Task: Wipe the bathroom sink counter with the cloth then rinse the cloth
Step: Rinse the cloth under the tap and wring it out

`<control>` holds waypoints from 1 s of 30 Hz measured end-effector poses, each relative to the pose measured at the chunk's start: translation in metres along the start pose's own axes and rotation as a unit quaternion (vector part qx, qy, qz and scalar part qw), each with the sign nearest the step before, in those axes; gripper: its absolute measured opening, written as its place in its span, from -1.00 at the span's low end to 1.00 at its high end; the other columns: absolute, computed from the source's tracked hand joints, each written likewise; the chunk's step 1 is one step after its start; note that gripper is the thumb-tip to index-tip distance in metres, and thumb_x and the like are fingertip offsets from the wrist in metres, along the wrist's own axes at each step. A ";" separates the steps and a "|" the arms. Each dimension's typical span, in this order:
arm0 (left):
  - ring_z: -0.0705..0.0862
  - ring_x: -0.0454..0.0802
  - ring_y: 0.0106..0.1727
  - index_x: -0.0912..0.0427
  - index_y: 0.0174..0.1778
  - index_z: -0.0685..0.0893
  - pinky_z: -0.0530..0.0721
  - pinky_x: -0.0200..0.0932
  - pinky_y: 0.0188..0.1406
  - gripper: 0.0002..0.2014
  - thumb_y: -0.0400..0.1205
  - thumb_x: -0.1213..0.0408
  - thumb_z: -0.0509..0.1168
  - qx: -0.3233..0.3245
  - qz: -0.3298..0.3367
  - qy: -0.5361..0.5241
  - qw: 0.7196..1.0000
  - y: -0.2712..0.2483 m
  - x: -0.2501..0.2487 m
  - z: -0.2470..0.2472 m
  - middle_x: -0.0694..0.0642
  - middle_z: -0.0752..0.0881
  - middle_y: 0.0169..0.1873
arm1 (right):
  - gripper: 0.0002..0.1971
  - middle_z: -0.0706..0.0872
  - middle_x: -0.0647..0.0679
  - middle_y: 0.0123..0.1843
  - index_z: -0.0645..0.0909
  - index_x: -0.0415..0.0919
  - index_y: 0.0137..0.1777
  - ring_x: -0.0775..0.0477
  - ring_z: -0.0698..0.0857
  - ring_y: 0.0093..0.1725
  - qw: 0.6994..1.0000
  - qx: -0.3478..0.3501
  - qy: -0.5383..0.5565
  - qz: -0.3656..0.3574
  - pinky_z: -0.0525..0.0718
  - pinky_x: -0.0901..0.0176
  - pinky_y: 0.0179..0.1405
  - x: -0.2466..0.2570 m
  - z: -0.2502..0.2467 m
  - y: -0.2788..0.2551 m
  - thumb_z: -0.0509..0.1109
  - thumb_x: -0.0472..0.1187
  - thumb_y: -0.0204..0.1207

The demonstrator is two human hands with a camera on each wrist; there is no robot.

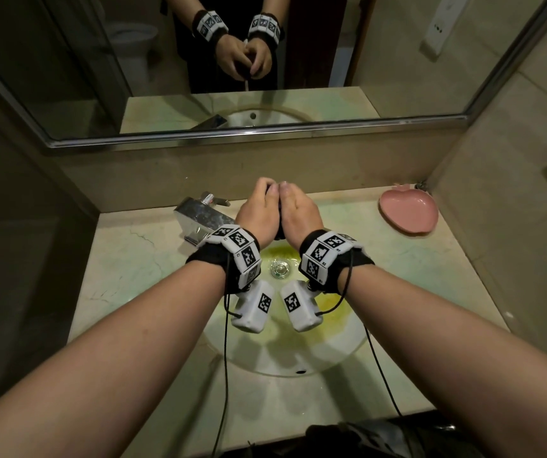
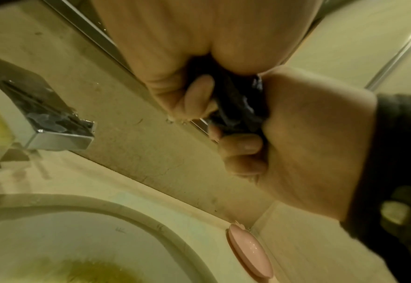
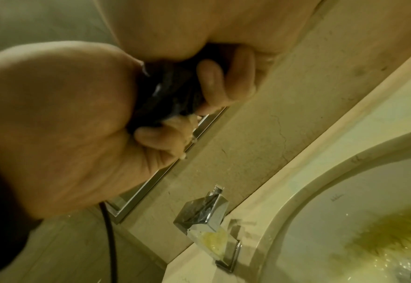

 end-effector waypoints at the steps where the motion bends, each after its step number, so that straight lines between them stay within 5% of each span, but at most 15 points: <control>1: 0.59 0.05 -0.17 0.12 0.26 0.46 0.46 -0.14 -0.24 -0.71 0.79 0.10 -0.07 -0.004 0.010 0.000 1.000 0.000 -0.001 -0.001 0.03 0.63 -0.12 | -0.59 0.71 -0.20 -0.01 0.60 -0.23 0.09 -0.20 0.64 -0.01 1.000 0.000 -0.020 -0.004 0.54 0.06 -0.02 0.000 -0.001 0.001 -0.04 -0.03 0.75; 13: 0.57 0.18 -0.23 0.14 -0.07 0.45 0.33 -0.09 -0.36 -0.81 0.77 0.17 0.00 0.002 0.032 0.062 0.998 0.008 0.003 0.000 0.08 0.59 -0.32 | -0.53 0.69 -0.45 0.09 0.62 -0.47 0.03 -0.34 0.64 0.07 0.994 0.056 -0.092 0.005 0.50 -0.02 0.02 0.005 0.001 0.004 -0.07 -0.16 0.76; 16: 0.66 0.22 0.05 0.12 0.26 0.45 0.52 -0.10 -0.10 -0.73 0.76 0.07 0.01 0.033 -0.006 0.024 0.999 0.008 0.011 0.004 0.15 0.66 -0.01 | -0.54 0.68 -0.38 0.11 0.62 -0.40 0.09 -0.32 0.63 0.09 0.995 0.067 -0.055 0.049 0.57 -0.07 0.07 -0.009 0.002 0.007 -0.01 -0.06 0.74; 18: 0.62 0.22 0.23 0.07 0.52 0.27 0.54 -0.09 0.10 -0.52 0.73 -0.08 0.02 0.050 -0.057 0.006 0.997 0.008 0.022 0.006 0.22 0.61 0.27 | -0.60 0.69 -0.29 0.06 0.62 -0.35 0.07 -0.25 0.64 0.05 0.994 0.062 -0.014 0.083 0.60 -0.04 0.09 -0.020 0.000 0.010 0.08 -0.04 0.72; 21: 0.59 0.21 0.33 0.07 0.59 0.19 0.56 -0.06 0.27 -0.31 0.64 -0.26 0.07 0.066 -0.119 0.000 0.991 0.009 0.041 0.006 0.24 0.53 0.42 | -0.79 0.66 -0.16 -0.12 0.60 -0.26 -0.09 -0.11 0.61 -0.09 0.993 0.034 0.020 0.114 0.54 0.10 -0.05 -0.032 -0.008 0.016 0.25 -0.14 0.66; 23: 0.64 0.13 0.25 0.08 0.53 0.34 0.60 -0.07 0.24 -0.29 0.58 -0.30 0.17 0.087 -0.124 0.002 0.989 0.008 0.043 0.006 0.18 0.60 0.34 | -0.85 0.64 -0.14 -0.18 0.54 -0.20 -0.19 -0.10 0.59 -0.14 0.989 -0.001 0.040 0.141 0.57 0.07 -0.07 -0.042 -0.016 0.019 0.31 -0.21 0.62; 27: 0.70 -0.08 -0.12 -0.03 0.15 0.66 0.66 -0.26 -0.16 -0.64 0.49 -0.06 0.45 0.117 -0.089 -0.023 0.989 0.004 0.036 0.007 -0.03 0.72 -0.09 | -0.75 0.61 -0.14 -0.20 0.38 -0.07 -0.30 -0.26 0.66 -0.10 0.978 -0.035 0.074 0.194 0.69 -0.26 0.07 -0.059 -0.026 0.022 0.24 -0.14 0.63; 30: 0.70 0.04 -0.11 0.11 0.01 0.65 0.59 -0.18 -0.22 -0.77 0.54 0.09 0.45 0.102 -0.069 0.010 0.992 0.009 0.035 0.002 0.06 0.72 -0.15 | -0.78 0.59 -0.17 -0.12 0.33 -0.04 -0.26 -0.30 0.70 -0.06 0.971 -0.035 0.120 0.205 0.75 -0.24 -0.08 -0.059 -0.027 0.024 0.16 -0.09 0.64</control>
Point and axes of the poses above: each hand's wrist, its own y-axis towards the middle knuckle, its own z-axis out of the palm, x = y × z, the point moved 10 cm from there along y, towards the middle knuckle
